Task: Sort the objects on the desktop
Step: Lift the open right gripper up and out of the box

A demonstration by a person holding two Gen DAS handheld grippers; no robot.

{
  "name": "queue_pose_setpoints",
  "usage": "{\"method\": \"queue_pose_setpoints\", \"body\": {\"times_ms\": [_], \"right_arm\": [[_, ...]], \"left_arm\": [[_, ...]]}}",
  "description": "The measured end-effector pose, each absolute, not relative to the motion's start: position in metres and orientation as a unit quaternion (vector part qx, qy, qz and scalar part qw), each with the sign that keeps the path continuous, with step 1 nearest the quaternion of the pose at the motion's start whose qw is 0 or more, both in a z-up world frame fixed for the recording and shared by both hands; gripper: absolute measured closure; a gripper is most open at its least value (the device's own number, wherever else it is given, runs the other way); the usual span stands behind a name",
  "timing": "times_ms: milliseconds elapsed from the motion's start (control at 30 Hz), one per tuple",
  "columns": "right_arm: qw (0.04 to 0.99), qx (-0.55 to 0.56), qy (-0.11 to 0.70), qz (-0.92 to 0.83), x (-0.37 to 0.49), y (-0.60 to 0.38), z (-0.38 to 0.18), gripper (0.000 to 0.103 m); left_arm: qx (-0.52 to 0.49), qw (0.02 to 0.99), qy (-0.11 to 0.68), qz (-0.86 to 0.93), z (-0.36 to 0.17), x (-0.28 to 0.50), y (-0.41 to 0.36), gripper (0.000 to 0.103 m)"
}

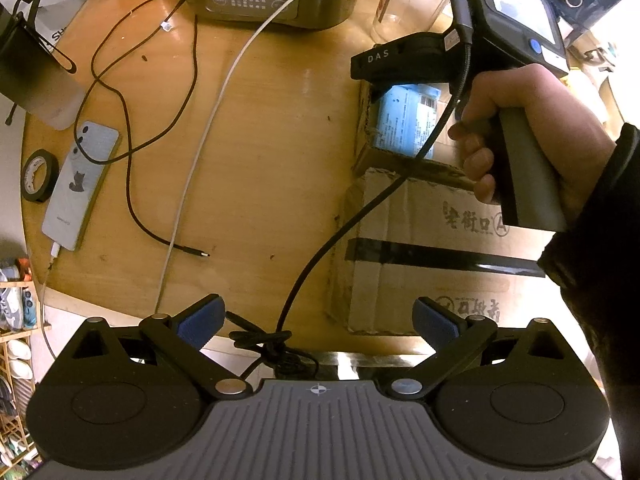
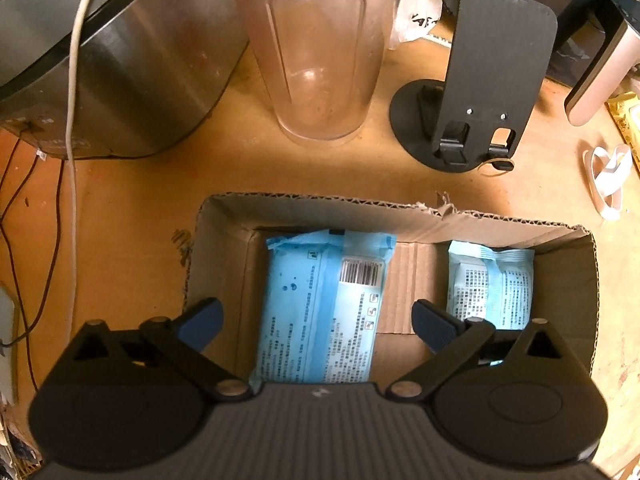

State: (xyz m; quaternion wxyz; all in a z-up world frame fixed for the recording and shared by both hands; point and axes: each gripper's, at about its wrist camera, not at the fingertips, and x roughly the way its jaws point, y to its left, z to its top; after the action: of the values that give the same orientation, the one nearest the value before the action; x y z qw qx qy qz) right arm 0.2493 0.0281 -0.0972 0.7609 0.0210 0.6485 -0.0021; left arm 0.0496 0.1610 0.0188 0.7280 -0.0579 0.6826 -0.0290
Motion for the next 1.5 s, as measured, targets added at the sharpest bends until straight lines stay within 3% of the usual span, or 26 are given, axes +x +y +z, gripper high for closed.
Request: {"method": "queue_pose_setpoints", "body": {"times_ms": [533,1500], "right_arm": [[0.765,0.025,0.644,0.000,0.244,0.019,-0.086,0.000],[0.779,0.032,0.625,0.027,0.227,0.015,-0.014,0.000]], "left_arm": [[-0.058,0.731,0.679,-0.027,0.022,0.042,0.156,0.000],[-0.054,0.740,0.669,-0.029,0.030,0.037,0.143,0.000]]}}
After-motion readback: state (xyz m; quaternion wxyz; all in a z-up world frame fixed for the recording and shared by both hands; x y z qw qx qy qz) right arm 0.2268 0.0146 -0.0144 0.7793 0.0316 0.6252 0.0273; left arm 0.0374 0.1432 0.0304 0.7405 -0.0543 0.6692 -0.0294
